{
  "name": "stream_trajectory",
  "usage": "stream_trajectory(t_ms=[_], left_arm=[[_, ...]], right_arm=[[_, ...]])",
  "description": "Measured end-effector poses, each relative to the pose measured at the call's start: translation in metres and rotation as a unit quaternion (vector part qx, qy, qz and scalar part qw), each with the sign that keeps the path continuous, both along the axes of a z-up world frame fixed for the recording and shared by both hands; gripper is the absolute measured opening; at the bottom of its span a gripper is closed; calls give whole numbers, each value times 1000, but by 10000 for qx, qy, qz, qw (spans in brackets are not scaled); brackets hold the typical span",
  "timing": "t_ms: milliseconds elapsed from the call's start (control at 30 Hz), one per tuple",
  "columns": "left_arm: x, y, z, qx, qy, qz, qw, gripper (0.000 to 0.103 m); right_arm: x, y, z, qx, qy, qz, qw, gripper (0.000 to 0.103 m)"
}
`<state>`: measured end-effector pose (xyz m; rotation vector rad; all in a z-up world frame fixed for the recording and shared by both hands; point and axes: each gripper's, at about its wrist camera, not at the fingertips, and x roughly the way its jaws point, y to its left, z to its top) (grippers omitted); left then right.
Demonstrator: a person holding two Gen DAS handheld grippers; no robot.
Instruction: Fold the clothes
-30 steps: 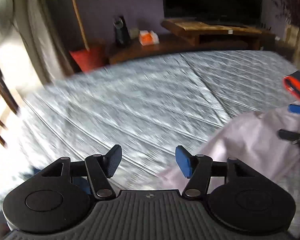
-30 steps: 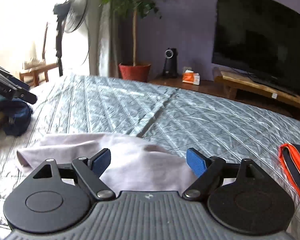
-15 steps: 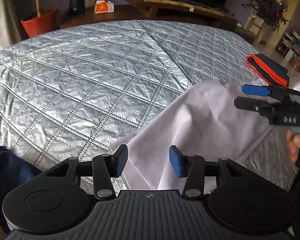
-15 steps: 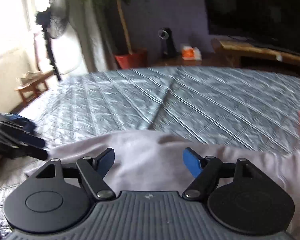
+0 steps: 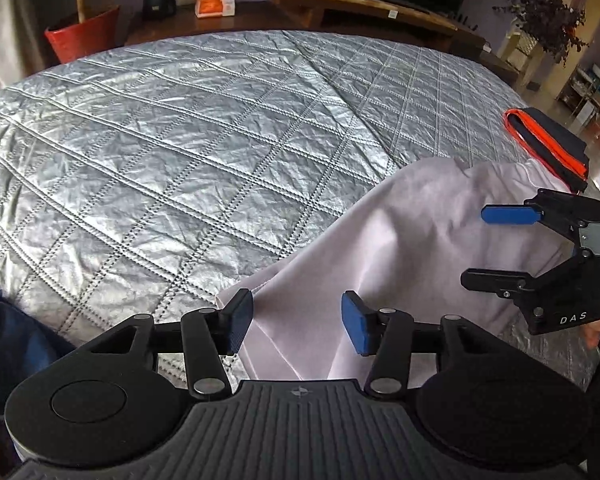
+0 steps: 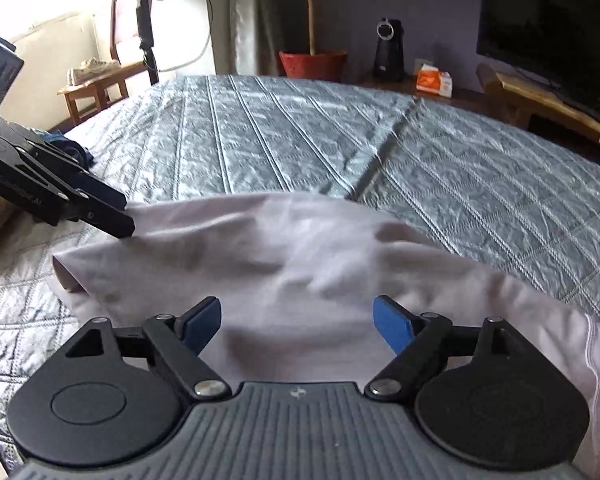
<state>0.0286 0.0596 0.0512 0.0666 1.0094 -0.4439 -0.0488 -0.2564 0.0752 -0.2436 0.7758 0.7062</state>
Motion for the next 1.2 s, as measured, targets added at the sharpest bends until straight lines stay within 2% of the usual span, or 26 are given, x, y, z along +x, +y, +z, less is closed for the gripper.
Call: stream_trajectory(t_ms=[233,467,500,600,700,800,900,1100,1200], left_arm=[[6,9,1,-92,-24,269,9996,60],[2,-4,-7,257,-22,-19,9997,57],[2,-5,-7,273,-26,-23,9996,55],[1,-5,-7,334,-37,-26,9994,41],[1,-5,-8,413,-45,-15,9991,37],[2,-3,-6,444,-54,58,9990,26],[2,1,-2,456,-87,162,9988,10],[6,11,9,475,-343,577,9966,3],[7,10,12,438,-370,574,9967,2]], right_arm=[[-2,-1,-3,-87,40,12,10000,83],[-5,-1,-3,-140,25,-13,9999,87],[-5,-3,-2,-145,25,-20,9999,88],[-4,-3,-3,-162,49,-40,9998,90],[-3,-4,-4,-184,67,-64,9998,91],[-3,-5,-4,-187,78,-85,9998,93],[-4,-6,-4,-193,79,-94,9997,94],[-6,-6,-4,-225,62,-90,9997,96],[-6,-6,-4,-235,56,-90,9997,97]])
